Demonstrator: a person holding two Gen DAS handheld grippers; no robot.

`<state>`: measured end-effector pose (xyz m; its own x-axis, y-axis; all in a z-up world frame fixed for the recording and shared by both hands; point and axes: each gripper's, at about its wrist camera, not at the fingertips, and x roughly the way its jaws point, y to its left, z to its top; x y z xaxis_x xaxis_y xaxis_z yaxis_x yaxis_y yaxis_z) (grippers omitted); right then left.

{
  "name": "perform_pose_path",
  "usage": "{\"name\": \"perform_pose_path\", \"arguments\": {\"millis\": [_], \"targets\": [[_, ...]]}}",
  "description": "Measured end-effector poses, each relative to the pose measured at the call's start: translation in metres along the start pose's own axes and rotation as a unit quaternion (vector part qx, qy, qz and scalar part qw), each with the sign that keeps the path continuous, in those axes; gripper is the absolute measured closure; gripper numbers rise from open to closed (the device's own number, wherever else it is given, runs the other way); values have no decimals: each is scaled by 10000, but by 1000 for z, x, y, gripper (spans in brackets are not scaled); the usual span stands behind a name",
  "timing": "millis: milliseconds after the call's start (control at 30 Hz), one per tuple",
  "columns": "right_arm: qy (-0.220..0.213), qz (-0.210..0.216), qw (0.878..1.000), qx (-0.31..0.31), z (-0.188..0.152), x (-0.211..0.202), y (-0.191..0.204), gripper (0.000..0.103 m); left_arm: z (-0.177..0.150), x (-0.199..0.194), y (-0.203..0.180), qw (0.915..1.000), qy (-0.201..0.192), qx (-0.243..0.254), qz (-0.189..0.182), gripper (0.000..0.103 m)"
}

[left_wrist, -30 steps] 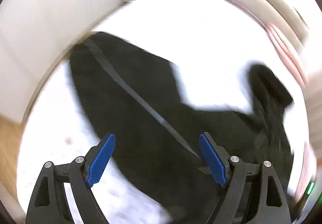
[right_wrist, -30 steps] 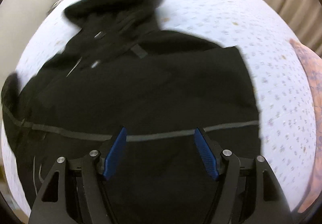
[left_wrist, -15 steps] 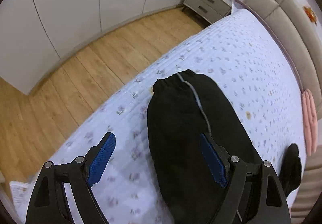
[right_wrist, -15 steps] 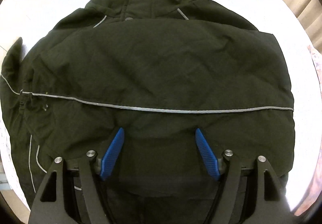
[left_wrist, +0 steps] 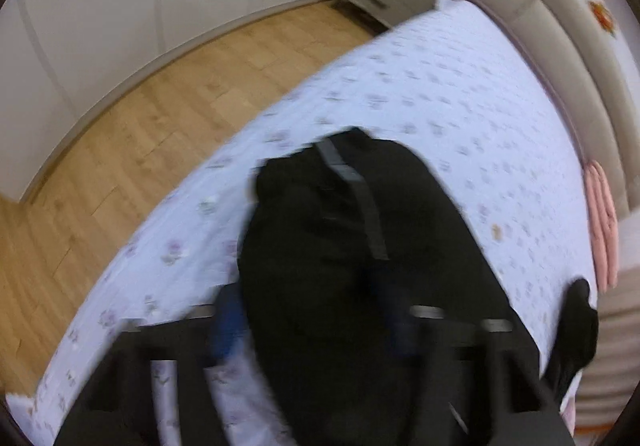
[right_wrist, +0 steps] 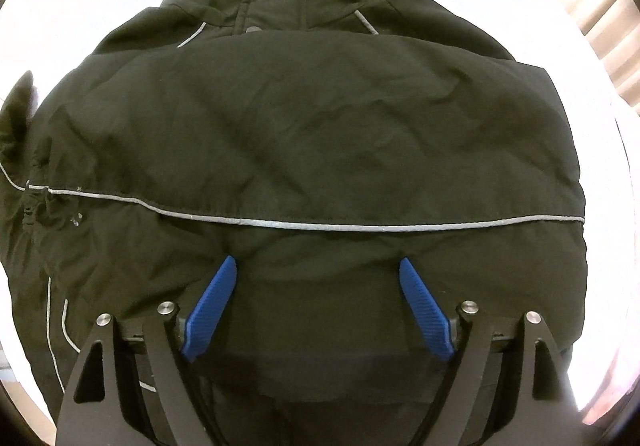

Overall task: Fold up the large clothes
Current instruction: 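Grasp the other sleeve cuff with the left gripper and lift it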

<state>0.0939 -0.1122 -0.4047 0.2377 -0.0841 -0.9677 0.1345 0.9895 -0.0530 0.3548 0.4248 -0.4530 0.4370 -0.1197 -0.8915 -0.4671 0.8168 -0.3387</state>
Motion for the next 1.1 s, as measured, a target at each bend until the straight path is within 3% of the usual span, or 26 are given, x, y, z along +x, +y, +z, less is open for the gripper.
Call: {"name": "perform_pose_path", "arguments": {"millis": [33,67,200,400,500,600,733,833,867,933,1100], "targets": [[2,-8,10000,8,-3,2,-2,16,-1,-3,-4,9999,-51,97,16,79],[9,-20,10000,15,-2,3,-2,16,-3,-10,-11,9995,-144,260,46,83],[64,-82,9999,46,3,8,4,16,-17,-52,-11,9977,-566,357,136,87],[-94,238,9996,-142,16,-6,39,18,-66,-148,49,9881,-1220,-391,852,87],[-364,655,9966,-347,30,-20,77,18,-92,-153,81,9856,-987,-646,1215,87],[-561,1007,9913,-633,48,-23,122,18,-114,-132,106,9843,-554,-784,1483,87],[-699,1209,9857,-946,69,-10,170,18,-127,-129,116,9842,-556,-882,1429,87],[-388,1047,9864,-1209,75,25,204,19,-129,-138,107,9852,-686,-650,1429,87],[-209,819,9874,-1337,74,39,204,18,-129,-141,101,9857,-719,-556,1417,87],[-360,594,9859,-1521,72,46,214,17,-129,-153,92,9867,-815,-350,1366,87],[-306,992,9848,-1396,75,43,199,18,-141,-191,52,9851,-1199,231,1210,87]]}}
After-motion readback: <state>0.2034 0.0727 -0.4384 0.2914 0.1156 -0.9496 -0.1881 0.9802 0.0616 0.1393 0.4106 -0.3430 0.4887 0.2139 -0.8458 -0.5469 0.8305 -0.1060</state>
